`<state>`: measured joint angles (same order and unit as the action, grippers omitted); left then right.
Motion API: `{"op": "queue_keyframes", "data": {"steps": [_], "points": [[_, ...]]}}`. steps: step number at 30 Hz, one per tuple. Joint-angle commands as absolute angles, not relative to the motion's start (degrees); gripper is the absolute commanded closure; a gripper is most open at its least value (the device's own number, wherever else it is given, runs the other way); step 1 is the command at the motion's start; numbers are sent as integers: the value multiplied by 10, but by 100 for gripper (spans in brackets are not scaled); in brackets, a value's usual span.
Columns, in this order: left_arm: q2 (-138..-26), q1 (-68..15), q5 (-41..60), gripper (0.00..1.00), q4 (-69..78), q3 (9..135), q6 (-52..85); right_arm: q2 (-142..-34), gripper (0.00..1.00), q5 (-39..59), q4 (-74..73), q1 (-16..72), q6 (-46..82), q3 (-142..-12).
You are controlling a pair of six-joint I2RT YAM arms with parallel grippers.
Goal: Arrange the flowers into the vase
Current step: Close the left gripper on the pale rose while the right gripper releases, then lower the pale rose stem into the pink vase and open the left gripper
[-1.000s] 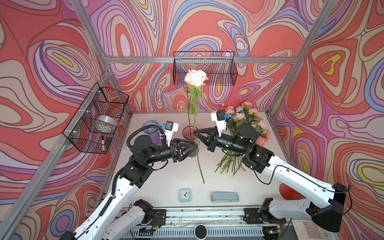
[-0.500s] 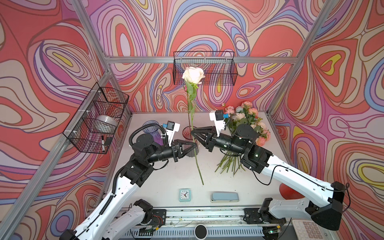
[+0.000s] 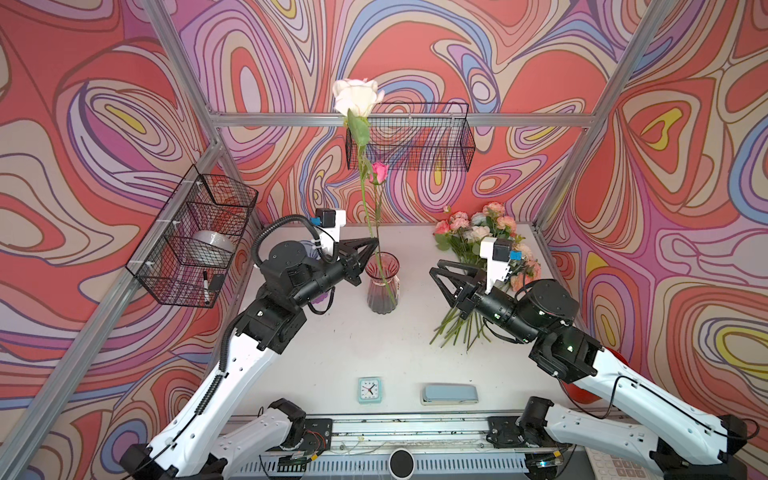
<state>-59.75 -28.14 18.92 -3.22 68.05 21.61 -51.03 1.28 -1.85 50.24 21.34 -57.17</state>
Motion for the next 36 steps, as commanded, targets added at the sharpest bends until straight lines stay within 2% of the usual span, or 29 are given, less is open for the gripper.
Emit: {"op": "queue_keyframes", "data": {"steps": [1, 7, 13, 22, 28, 29, 31, 36], "points": [[-640, -283, 95, 100, 24, 712, 152, -504, 60, -6, 4, 504, 202, -559], [-712, -283, 36, 100, 59, 759, 114, -495, 61, 13, 16, 504, 199, -549], [-761, -283, 21, 100, 62, 791, 97, -475, 60, 3, 22, 504, 199, -534], [-807, -273, 11, 100, 83, 720, 136, -457, 60, -5, 33, 504, 195, -524], [-799, -273, 0, 100, 85, 665, 185, -463, 60, -9, 27, 504, 200, -513], [-798, -274, -5, 99, 77, 661, 194, -465, 60, -10, 28, 504, 202, -512], [-793, -274, -6, 83, 70, 648, 208, -474, 56, -10, 30, 504, 207, -513], [-773, -275, -5, 56, 50, 631, 221, -495, 47, -4, 31, 503, 216, -518]]}}
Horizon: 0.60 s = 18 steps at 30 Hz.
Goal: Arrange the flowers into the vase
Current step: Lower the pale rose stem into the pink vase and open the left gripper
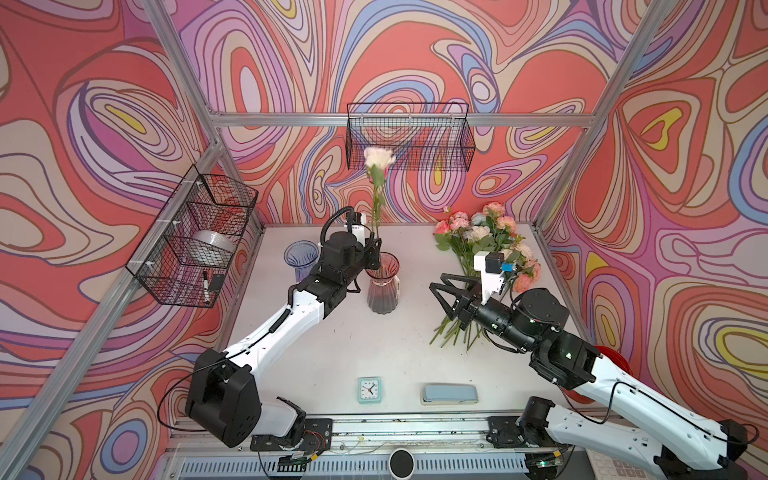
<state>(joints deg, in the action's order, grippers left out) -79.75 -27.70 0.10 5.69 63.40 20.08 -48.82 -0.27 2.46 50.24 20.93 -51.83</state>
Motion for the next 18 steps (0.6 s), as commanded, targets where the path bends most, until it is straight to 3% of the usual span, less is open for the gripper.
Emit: {"op": "queue_keyframes", "data": {"steps": [1, 9, 15, 18], "points": [[-768, -275, -4, 53, 43, 632, 221, -498, 46, -6, 29, 504, 217, -517], [-682, -275, -6, 33, 1, 644, 241, -509, 44, -66, 57, 504, 243, -518], [-597, -275, -10, 19, -55, 622, 303, -587, 41, -203, 177, 500, 293, -539], [-548, -276, 13, 11, -66, 581, 338, -636, 41, -181, 195, 472, 320, -540]]}}
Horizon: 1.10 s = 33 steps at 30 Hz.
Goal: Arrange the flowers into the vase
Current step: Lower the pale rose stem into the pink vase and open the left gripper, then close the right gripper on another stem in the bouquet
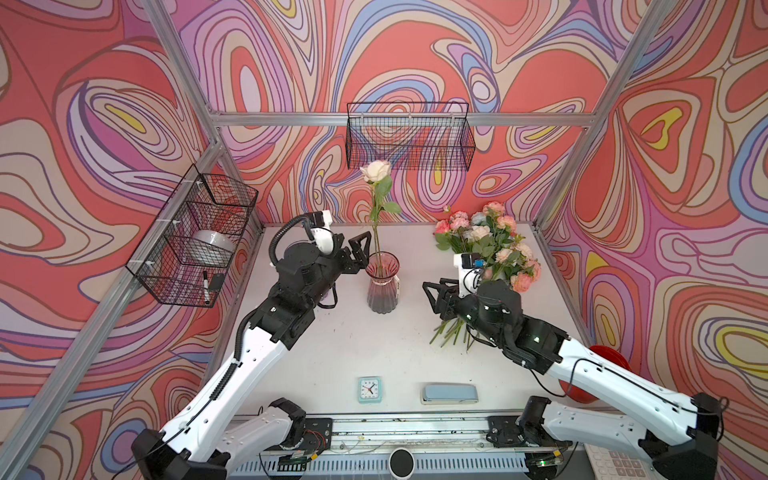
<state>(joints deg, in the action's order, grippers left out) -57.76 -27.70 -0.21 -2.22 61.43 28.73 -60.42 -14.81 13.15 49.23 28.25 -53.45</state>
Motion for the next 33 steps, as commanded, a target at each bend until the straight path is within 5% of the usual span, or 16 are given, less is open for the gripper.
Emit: {"op": "queue_keyframes", "data": {"steps": [1, 7, 16, 33], "points": [[-534, -276, 19, 9, -71, 568, 349, -649, 41, -170, 202, 457, 334, -540], [-452, -277, 75, 0, -62, 448, 432, -735, 44, -61, 209, 299, 385, -510], [-418, -284, 137, 1, -44, 335, 479, -784, 54, -62, 173, 185, 397, -476], [-409, -284, 171, 2, -27, 281, 476, -1072, 63, -79, 223, 97, 350, -744]]}}
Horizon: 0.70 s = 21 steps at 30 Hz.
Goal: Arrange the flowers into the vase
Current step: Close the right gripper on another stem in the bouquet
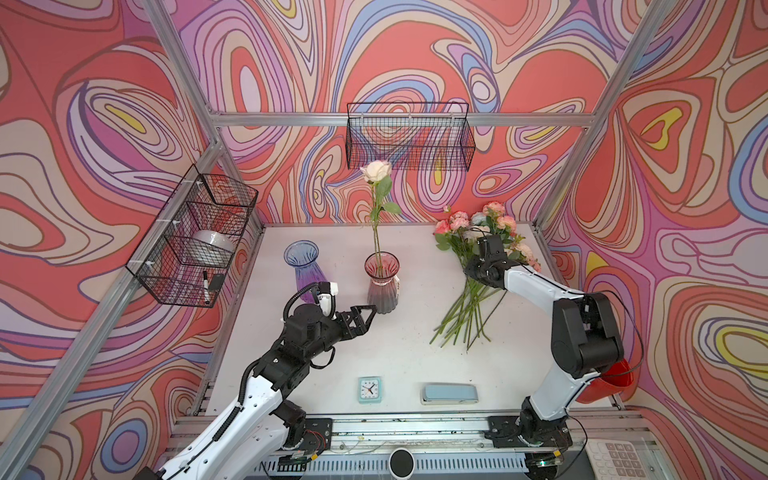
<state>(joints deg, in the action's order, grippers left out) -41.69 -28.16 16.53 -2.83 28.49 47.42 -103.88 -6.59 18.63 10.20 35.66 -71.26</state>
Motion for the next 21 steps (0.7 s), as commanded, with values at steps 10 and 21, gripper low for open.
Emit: {"op": "queue_keyframes", "data": {"steps": [10, 21], "points": [[-406, -284, 170, 3, -32, 283, 473, -1160, 71, -98, 260, 83, 352, -820], [-405, -284, 159, 3, -42, 288, 465, -1172, 94, -106, 260, 79, 329, -832]]}}
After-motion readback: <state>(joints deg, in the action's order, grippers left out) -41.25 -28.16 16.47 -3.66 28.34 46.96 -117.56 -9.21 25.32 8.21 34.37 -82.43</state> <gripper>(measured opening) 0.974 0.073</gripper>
